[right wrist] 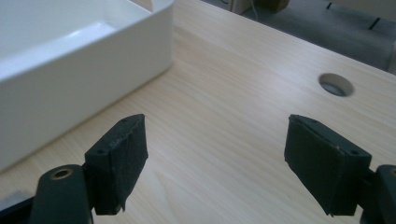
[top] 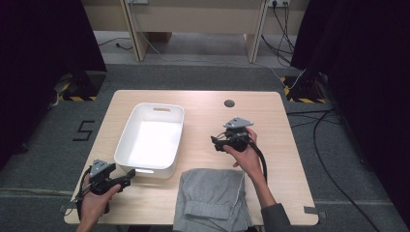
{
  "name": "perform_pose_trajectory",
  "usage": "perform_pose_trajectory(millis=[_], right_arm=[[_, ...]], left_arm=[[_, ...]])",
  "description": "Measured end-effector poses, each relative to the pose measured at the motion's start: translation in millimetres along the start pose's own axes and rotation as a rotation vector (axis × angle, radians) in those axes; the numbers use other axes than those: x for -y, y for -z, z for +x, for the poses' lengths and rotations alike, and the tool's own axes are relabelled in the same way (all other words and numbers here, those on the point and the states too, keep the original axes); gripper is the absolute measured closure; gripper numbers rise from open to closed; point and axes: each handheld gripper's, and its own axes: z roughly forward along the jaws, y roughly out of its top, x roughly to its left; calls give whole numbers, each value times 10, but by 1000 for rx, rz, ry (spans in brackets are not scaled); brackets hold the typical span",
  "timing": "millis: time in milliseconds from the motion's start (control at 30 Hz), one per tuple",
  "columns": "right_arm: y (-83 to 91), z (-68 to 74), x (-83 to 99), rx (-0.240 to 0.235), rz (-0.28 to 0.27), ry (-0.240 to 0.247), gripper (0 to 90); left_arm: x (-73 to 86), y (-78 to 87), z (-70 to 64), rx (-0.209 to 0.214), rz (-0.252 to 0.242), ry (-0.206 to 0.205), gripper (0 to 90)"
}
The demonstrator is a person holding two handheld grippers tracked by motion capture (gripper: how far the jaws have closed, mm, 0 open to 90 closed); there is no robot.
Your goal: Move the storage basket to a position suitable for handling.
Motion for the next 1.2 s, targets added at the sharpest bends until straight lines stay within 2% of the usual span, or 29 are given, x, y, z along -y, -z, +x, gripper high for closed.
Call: perform_pose_trajectory(millis=[33, 100, 167, 200, 233, 333, 367, 400, 433, 500, 600, 633, 767, 800, 833, 900, 967, 1067, 1200], right_arm=[[-111, 51, -86, -19, 4, -10, 227], [-168, 74, -121, -22, 4, -5, 229], [-305, 135, -209, -25, 21, 9, 232], [-305, 135, -209, -25, 21, 9, 232], [-401, 175, -274, -30, 26, 16, 239], [-471, 221, -338, -43, 31, 0, 240], [-545, 267, -414, -45, 22, 16, 242], [-545, 267, -414, -45, 22, 16, 242], [-638, 339, -497, -49, 34, 38, 240], [-709, 396, -565, -50, 38, 66, 239], [-783, 460, -641, -51, 42, 79, 238], [-869, 514, -695, -52, 42, 106, 237], [-998, 554, -722, -31, 74, 141, 236], [-1062, 554, -696, -39, 91, 110, 225], [-1062, 554, -696, -39, 91, 110, 225], [-1115, 521, -657, -73, 84, 59, 211], [-1133, 489, -638, -75, 81, 26, 202], [-1113, 460, -614, -53, 83, 31, 202], [-1045, 410, -558, -24, 91, 37, 202]], left_arm=[[2, 1, 7, 2, -1, 2, 144], [2, 2, 12, 4, 2, 7, 144], [8, 9, -26, -20, -10, -34, 143], [8, 9, -26, -20, -10, -34, 144], [14, 3, -65, -30, -8, -64, 145], [13, -9, -73, -18, 1, -54, 145], [10, -12, -75, -19, 1, -56, 140], [10, -12, -75, -19, 1, -56, 141], [12, -11, -75, -18, -2, -59, 142], [16, -14, -69, -16, -4, -54, 142], [15, -18, -61, -12, -3, -50, 137], [18, -23, -56, -9, -8, -48, 137], [18, -25, -54, -8, -10, -48, 137], [7, -26, -61, -9, -20, -57, 142], [7, -26, -61, -9, -20, -57, 143], [-11, -30, -69, -7, -26, -55, 142], [-32, -61, -78, -16, -32, -70, 141], [-61, -101, -86, -25, -38, -78, 141], [-145, -236, -108, -45, -45, -88, 143]])
